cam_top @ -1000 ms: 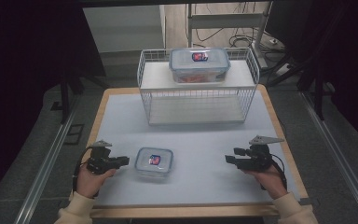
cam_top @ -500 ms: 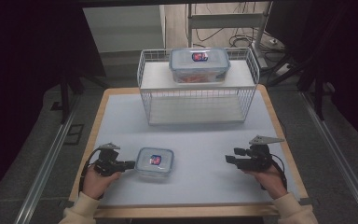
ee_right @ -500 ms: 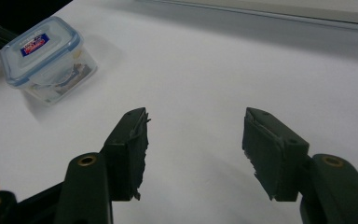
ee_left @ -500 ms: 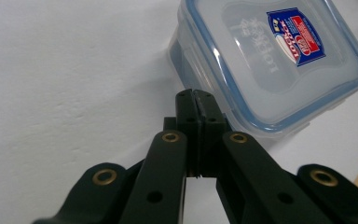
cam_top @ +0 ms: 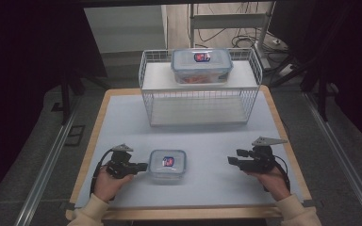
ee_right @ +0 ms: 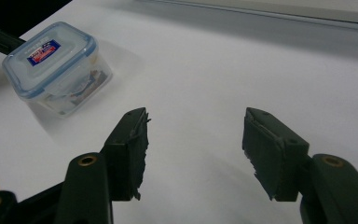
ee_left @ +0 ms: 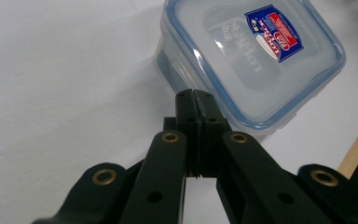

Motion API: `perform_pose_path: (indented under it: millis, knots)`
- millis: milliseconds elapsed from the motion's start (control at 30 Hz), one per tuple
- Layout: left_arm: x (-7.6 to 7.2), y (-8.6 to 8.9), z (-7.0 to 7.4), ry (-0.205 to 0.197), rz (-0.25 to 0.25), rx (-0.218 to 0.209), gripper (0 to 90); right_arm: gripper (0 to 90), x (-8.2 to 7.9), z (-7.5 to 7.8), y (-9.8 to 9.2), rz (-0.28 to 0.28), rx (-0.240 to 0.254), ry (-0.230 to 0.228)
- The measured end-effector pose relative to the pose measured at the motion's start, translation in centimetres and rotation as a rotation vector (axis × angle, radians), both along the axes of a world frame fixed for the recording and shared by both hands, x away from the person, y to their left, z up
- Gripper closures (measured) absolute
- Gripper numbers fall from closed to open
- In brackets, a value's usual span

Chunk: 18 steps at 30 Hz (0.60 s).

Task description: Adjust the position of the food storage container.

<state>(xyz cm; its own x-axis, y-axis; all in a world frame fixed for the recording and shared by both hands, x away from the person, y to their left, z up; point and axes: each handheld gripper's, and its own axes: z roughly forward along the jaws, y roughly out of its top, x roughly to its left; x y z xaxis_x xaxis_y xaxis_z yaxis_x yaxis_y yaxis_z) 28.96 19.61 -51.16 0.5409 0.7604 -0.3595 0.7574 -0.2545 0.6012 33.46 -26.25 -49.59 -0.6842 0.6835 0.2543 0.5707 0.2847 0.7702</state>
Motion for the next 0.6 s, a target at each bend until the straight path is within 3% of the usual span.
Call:
perform_pose_path:
  millis: [600]
  knots:
    - [1.2,-4.2,0.2,0.004,-0.061,-0.009,90.0,40.3,0.0,0.1,0.0,0.001,-0.002,-0.006]
